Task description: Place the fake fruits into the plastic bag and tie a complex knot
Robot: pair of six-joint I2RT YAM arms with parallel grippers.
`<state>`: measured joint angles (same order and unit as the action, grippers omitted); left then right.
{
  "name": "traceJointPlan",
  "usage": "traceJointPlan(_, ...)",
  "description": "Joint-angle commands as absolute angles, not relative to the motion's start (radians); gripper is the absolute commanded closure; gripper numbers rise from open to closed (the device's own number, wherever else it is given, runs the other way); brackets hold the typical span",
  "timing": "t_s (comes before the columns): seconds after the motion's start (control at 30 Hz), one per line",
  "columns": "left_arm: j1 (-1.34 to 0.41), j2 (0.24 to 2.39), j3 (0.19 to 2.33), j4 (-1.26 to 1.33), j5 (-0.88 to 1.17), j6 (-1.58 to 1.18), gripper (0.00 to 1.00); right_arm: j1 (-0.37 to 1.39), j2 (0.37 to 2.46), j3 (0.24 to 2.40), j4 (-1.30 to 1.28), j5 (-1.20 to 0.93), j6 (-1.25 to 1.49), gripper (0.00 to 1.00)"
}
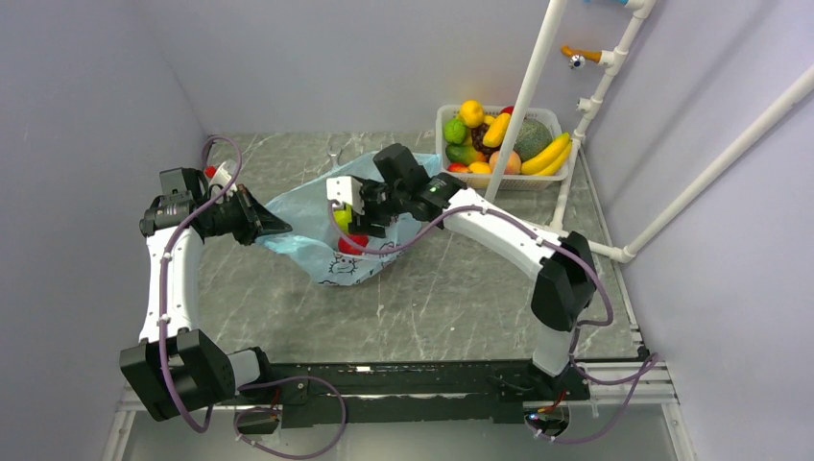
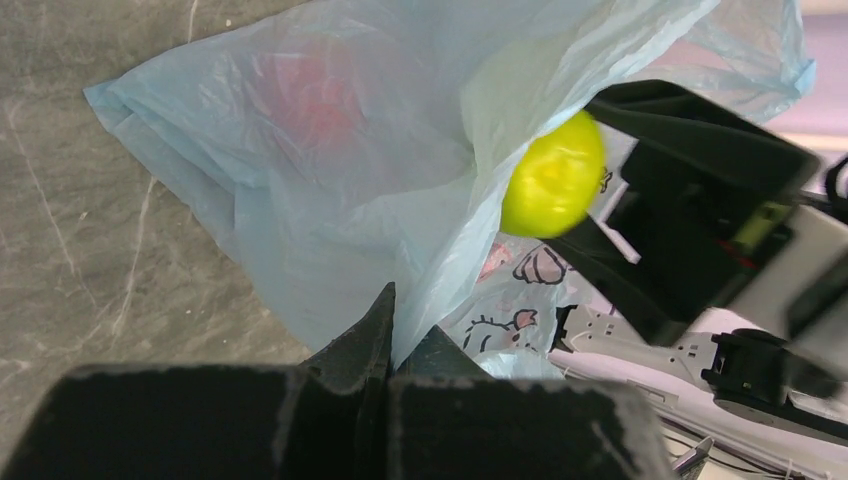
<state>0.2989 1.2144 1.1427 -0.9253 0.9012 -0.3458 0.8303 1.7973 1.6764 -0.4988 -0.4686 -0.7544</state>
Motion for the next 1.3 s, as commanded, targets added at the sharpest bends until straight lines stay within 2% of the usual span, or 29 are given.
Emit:
traceJointPlan(0.0,0.301,1.202,1.146,-0.906,0.937,-0.350,1.00,0.847,1.793,1.622,-0.432,-0.419,-0.883,0.55)
traceJointPlan(0.13,0.301,1.214,1.147,-0.908,0.933,-0.347,1.00,0.860,1.830,1.575,-0.420,-0.365,-0.931,0.41)
traceJointPlan(0.27,0.300,1.226,1.149,-0.906,0.929,-0.352,1.00,0.863,1.862,1.564,-0.437,-0.331,-0.947,0.17)
traceJointPlan(0.43,0.301,1.235,1.141,-0.904,0.914,-0.355,1.00,0.863,1.818,1.553,-0.432,-0.342,-0.922,0.06)
traceJointPlan(0.6,0.301,1.241,1.136,-0.903,0.903,-0.358,1.00,0.863,1.731,1.612,-0.475,-0.411,-0.839,0.03)
traceJointPlan(0.83,0.301,1.244,1.126,-0.904,0.897,-0.356,1.00,0.863,1.458,1.643,-0.418,-0.531,-0.557,0.02)
traceJointPlan(0.97,0.301,1.241,1.128,-0.902,0.898,-0.354,1.00,0.847,1.306,1.599,-0.386,-0.439,-0.362,0.03)
traceJointPlan(1.13,0.301,1.238,1.127,-0.907,0.897,-0.350,1.00,0.813,1.077,1.419,-0.445,-0.283,-0.206,0.05)
traceJointPlan(1.27,0.301,1.239,1.131,-0.908,0.898,-0.350,1.00,0.569,0.953,1.309,-0.526,-0.306,-0.044,0.06)
